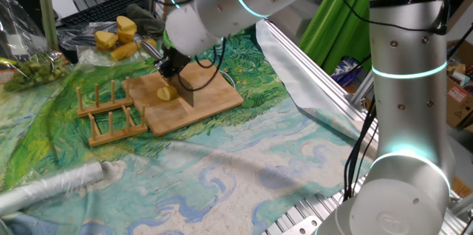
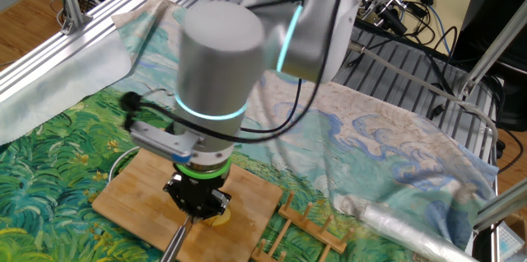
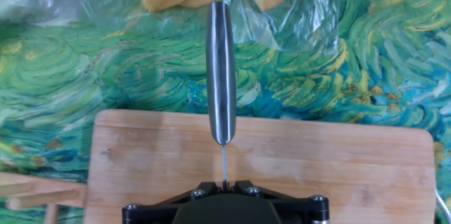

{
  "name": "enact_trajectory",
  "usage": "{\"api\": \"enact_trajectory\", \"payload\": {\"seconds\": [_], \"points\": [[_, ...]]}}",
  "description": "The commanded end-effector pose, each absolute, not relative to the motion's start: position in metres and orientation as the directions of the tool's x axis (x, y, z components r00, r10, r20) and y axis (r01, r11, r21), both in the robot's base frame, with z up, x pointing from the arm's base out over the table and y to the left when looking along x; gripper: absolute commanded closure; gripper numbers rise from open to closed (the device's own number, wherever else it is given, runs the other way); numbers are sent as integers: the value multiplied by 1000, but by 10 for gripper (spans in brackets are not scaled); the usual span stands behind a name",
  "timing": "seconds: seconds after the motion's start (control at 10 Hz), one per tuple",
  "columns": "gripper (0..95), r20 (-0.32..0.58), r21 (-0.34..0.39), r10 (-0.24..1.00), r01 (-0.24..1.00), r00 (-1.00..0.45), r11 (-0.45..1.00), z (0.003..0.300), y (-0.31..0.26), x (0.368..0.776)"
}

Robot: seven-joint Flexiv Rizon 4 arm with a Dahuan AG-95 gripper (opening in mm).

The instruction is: Chop the potatoes

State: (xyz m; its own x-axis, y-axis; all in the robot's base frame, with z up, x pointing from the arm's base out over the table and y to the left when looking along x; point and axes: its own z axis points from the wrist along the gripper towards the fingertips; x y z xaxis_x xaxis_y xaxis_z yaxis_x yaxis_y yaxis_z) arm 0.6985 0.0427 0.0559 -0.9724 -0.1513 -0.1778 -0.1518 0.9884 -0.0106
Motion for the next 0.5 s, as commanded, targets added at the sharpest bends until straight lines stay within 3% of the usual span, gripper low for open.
{"api": "enact_trajectory", "payload": {"seconds": [0.1,0.5], "points": [[950,-196,-21,-142,-140,-970,990,51,43,698],[950,-227,-33,-134,-130,-965,991,32,46,699]]}}
